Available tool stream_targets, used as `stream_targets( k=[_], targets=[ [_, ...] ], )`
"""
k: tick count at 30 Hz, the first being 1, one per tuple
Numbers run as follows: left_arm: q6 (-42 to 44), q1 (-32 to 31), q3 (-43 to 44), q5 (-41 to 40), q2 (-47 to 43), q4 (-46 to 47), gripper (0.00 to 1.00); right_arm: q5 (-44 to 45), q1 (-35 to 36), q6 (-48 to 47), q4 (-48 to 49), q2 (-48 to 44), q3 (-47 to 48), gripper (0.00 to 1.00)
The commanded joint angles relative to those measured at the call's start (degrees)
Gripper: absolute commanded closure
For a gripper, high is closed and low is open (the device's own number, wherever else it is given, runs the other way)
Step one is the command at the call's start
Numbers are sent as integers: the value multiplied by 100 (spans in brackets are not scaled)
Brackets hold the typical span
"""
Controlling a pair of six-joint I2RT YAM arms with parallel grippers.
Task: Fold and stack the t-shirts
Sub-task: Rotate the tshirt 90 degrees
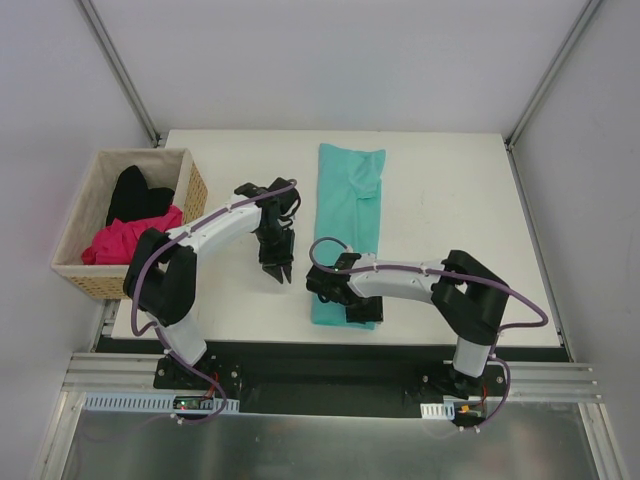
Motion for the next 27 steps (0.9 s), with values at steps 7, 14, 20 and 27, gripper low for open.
stream_targets(
  k=[7,14,20,27],
  targets=[
    [-74,-114,176,152,93,-52,77,292,9,147,-583,-465,539,58],
    [-30,-114,185,134,66,-60,77,283,18,15,-548,-245,759,60],
    [-13,-114,141,56,-21,-104,77,169,27,-38,-39,-166,540,60],
    [23,-106,80,-59,-83,-245,77,55,35,-82,313,10,530,59]
  ],
)
